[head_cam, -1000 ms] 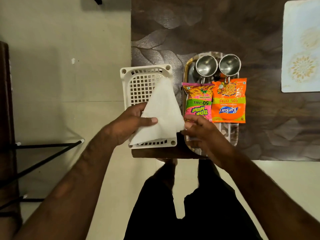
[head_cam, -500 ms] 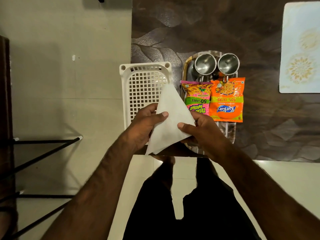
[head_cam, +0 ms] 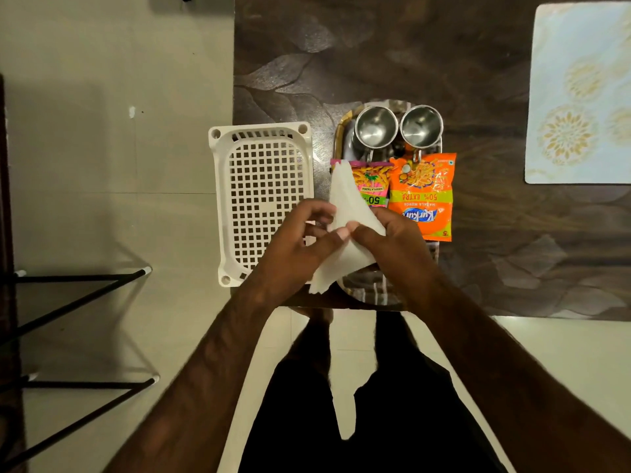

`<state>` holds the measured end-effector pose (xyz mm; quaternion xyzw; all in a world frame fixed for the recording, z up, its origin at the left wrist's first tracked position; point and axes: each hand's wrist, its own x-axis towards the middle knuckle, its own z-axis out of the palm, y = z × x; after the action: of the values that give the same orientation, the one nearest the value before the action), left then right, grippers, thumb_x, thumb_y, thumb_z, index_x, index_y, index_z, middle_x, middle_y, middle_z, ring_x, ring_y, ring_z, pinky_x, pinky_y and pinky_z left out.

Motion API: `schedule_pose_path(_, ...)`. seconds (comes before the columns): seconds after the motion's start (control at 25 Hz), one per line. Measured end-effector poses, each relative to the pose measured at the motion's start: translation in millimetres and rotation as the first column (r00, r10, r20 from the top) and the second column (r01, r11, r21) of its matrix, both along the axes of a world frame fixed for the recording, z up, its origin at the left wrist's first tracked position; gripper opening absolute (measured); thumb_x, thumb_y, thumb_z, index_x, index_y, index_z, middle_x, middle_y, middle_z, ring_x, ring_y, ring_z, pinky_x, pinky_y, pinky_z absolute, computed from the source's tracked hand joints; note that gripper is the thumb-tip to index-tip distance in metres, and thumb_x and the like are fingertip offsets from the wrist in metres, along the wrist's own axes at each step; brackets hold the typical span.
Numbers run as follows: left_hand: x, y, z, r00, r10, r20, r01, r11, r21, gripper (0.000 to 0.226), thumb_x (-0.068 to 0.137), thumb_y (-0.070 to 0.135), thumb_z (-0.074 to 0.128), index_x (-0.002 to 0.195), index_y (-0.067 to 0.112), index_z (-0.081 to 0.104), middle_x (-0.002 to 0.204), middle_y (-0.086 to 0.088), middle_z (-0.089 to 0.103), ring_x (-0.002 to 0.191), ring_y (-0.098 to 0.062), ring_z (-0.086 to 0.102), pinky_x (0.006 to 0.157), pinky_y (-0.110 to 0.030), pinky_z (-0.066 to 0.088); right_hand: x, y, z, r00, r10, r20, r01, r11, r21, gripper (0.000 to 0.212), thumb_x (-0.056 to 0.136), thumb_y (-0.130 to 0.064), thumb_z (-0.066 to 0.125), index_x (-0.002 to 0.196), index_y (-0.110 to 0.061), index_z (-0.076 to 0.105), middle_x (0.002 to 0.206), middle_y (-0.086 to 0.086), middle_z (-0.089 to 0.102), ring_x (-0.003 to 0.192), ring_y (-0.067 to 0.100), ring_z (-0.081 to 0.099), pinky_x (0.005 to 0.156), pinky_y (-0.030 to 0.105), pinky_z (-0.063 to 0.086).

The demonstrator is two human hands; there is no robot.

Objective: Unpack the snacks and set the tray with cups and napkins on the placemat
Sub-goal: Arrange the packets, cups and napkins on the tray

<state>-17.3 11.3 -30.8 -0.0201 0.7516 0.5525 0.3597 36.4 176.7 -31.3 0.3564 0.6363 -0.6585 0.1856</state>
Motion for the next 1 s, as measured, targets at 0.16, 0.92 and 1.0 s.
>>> schedule_pose_path(0.16,0,4,8,0.975,0.025,0.222,-0.051,0.992,0.114,0.046,0.087,0.034,0.075,0.128,0.028,0.056,0.114,0.016,0.071,0.105,-0.003,0.068,0.08,-0.026,0.057,-7,9,8,1.0,-0.016,0.023,0.018,0.997,-0.07,0.033,0.108,-0.039,0.049,0.107,-0.024,0.078,0.099,-0.001,0.08,0.093,0.014,0.075,0.064,0.021,0.059)
schedule_pose_path(0.92,-1,15,8,0.939,0.216,0.267,-0.23,0.973,0.024,0.024,0.097,0.02,0.057,0.099,0.041,0.068,0.094,0.019,0.074,0.09,-0.005,0.073,0.078,-0.032,0.062,-12,12,5,0.996,0.069,-0.052,-0.049,0.946,0.32,0.026,0.098,-0.013,0.067,0.123,-0.011,0.072,0.111,0.004,0.077,0.102,0.025,0.074,0.088,0.051,0.062)
schedule_pose_path(1.0,1,20,8,0.969,0.195,0.154,-0.196,0.981,-0.012,0.024,0.096,0.016,0.063,0.11,0.035,0.063,0.095,0.018,0.074,0.09,-0.001,0.071,0.074,-0.026,0.061,-12,6,6,0.993,0.104,-0.055,-0.08,0.94,0.331,0.029,0.097,-0.012,0.068,0.126,-0.012,0.071,0.118,0.004,0.076,0.106,0.025,0.073,0.092,0.049,0.062)
